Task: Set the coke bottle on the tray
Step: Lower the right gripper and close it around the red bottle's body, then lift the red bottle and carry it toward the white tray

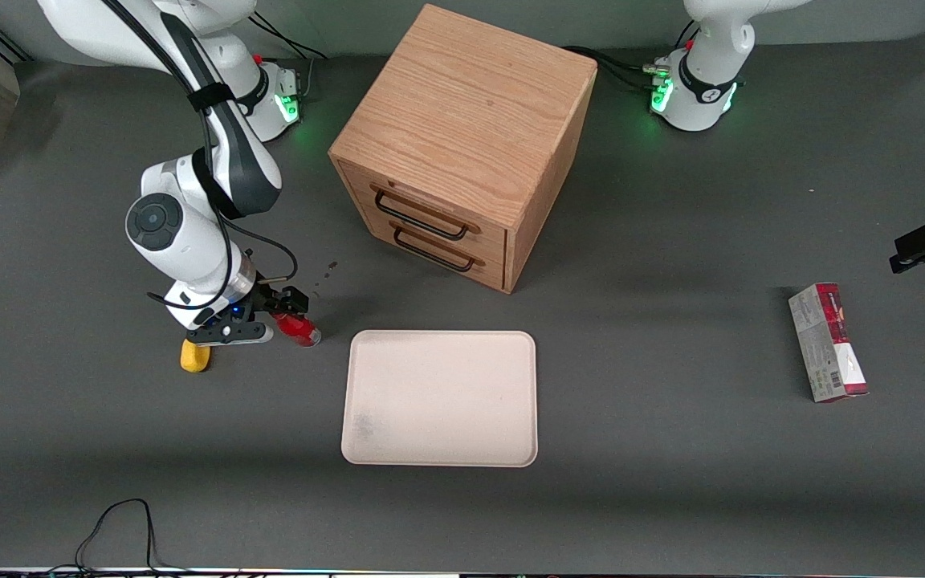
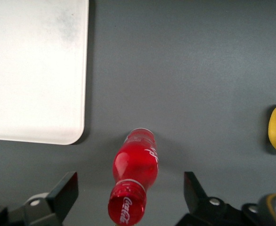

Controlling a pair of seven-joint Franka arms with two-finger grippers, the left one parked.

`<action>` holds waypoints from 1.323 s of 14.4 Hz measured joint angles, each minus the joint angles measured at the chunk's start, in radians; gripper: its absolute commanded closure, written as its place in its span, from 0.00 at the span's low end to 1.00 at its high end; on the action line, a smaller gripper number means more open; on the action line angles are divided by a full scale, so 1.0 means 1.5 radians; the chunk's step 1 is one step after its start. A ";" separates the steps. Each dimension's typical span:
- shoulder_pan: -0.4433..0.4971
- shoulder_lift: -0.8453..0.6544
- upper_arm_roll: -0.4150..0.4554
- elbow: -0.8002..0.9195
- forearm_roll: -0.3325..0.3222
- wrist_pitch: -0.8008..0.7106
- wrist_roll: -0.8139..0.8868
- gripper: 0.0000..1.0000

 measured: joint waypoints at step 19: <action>-0.003 -0.018 -0.010 0.348 0.000 -0.468 -0.001 1.00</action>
